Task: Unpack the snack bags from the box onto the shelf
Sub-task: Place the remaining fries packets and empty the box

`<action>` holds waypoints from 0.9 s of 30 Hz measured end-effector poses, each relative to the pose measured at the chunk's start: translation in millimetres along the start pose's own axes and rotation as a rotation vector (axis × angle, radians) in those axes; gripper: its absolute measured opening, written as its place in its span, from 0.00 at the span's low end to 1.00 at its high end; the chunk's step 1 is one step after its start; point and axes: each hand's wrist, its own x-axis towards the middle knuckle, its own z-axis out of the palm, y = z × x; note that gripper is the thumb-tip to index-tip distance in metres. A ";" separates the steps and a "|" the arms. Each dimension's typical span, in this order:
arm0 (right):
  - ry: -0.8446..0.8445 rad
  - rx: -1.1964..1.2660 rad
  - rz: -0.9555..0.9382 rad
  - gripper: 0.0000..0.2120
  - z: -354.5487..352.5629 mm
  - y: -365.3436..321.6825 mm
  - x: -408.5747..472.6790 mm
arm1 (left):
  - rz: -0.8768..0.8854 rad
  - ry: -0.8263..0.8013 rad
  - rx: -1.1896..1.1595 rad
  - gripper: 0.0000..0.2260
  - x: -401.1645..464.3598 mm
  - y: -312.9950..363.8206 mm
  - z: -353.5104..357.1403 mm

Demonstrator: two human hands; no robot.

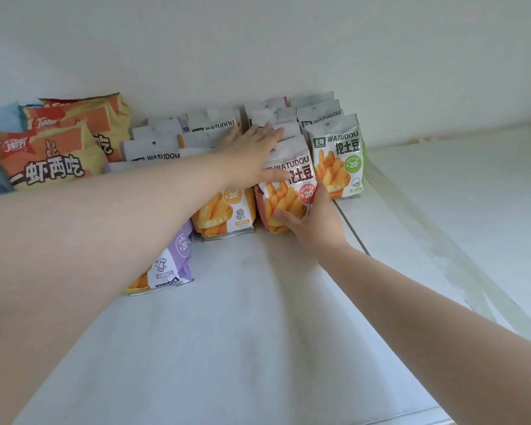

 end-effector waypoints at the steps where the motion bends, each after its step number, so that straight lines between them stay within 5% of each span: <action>1: 0.001 0.006 -0.013 0.47 -1.9 -1.0 0.1 | 0.003 0.034 -0.019 0.39 -3.9 0.6 -0.7; 6: 0.115 -0.159 -0.066 0.39 -15.6 -13.2 -9.1 | -0.031 0.300 -0.107 0.28 -26.6 -15.9 -0.4; 9: 0.264 -0.458 -0.364 0.30 -21.8 -40.6 -4.6 | -0.256 0.425 -0.042 0.25 -40.4 -42.2 4.4; 12: 0.168 -0.728 -0.566 0.27 -10.0 -70.4 21.7 | -0.368 0.344 -0.046 0.25 -46.4 -54.2 10.3; 16: 0.038 -1.034 -0.478 0.27 6.6 -69.9 48.1 | -0.301 0.190 0.055 0.27 -43.3 -53.1 15.7; 23: 0.075 -1.109 -0.416 0.28 10.4 -61.1 46.7 | -0.297 0.137 0.076 0.29 -40.8 -51.9 9.4; 27: 0.090 -1.093 -0.437 0.28 4.5 -70.1 40.2 | -0.265 0.255 0.029 0.27 -54.4 -53.3 -2.0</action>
